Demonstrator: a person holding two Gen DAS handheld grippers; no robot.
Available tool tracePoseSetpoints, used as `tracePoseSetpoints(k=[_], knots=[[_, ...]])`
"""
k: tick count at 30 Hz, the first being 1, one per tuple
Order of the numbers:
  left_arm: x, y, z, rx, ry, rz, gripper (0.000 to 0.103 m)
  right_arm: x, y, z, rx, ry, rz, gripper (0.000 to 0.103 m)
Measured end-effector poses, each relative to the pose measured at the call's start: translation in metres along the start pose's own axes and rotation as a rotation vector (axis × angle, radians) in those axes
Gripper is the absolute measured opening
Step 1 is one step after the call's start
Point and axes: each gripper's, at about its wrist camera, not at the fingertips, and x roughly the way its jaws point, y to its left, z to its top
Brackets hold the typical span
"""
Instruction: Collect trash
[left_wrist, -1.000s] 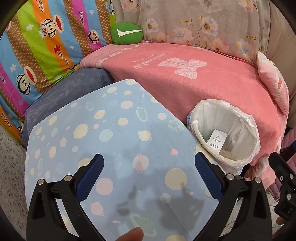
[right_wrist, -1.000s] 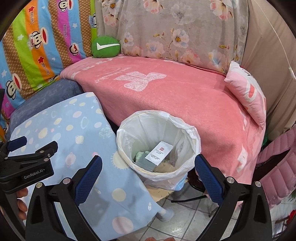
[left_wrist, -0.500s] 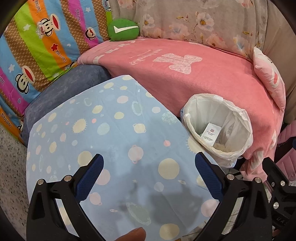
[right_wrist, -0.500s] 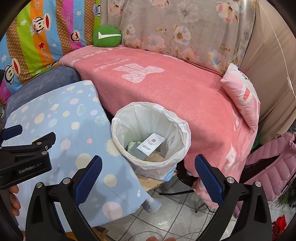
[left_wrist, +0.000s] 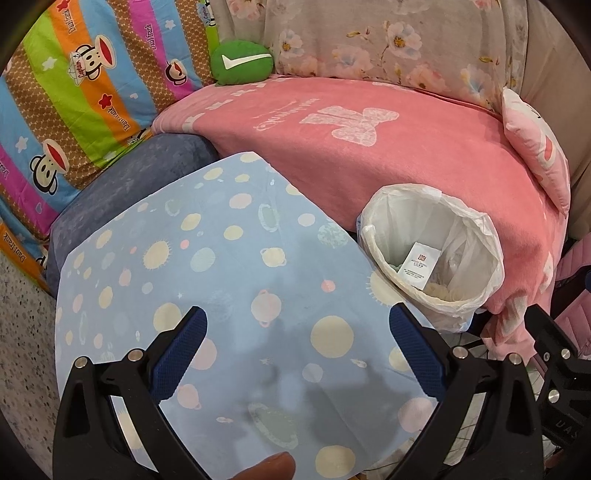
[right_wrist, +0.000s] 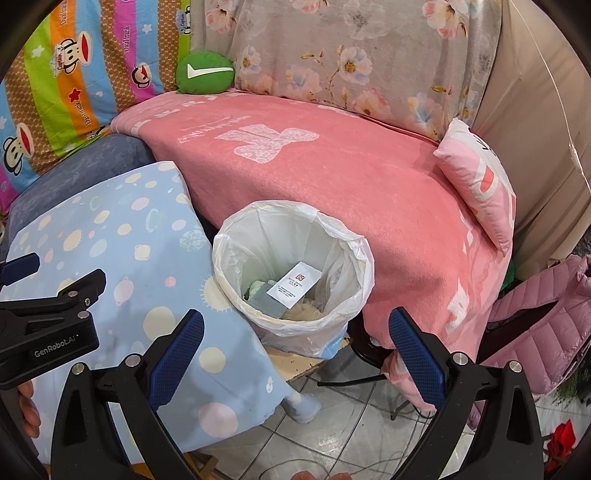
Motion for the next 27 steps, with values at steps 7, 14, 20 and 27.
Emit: tracePoseSetpoints(k=[7,14,20,27], knots=[[0.0001,-0.0023,-0.0001,0.0,0.002,0.004,0.095,0.0026,-0.0028,-0.0011,0.006,0.002,-0.001,0.096],[-0.001,-0.004,-0.0016,0.01,0.0,0.007,0.095,0.0032,-0.0037,-0.001,0.006,0.002,-0.002,0.096],[-0.0025,-0.0047,-0.0021,0.006,-0.006,0.016,0.095,0.0039,-0.0047,-0.0008,0.006,0.002,-0.001,0.096],[-0.003,-0.0045,-0.0025,0.006,-0.006,0.017,0.095,0.0038,-0.0045,-0.0008,0.005,0.001,0.0,0.096]])
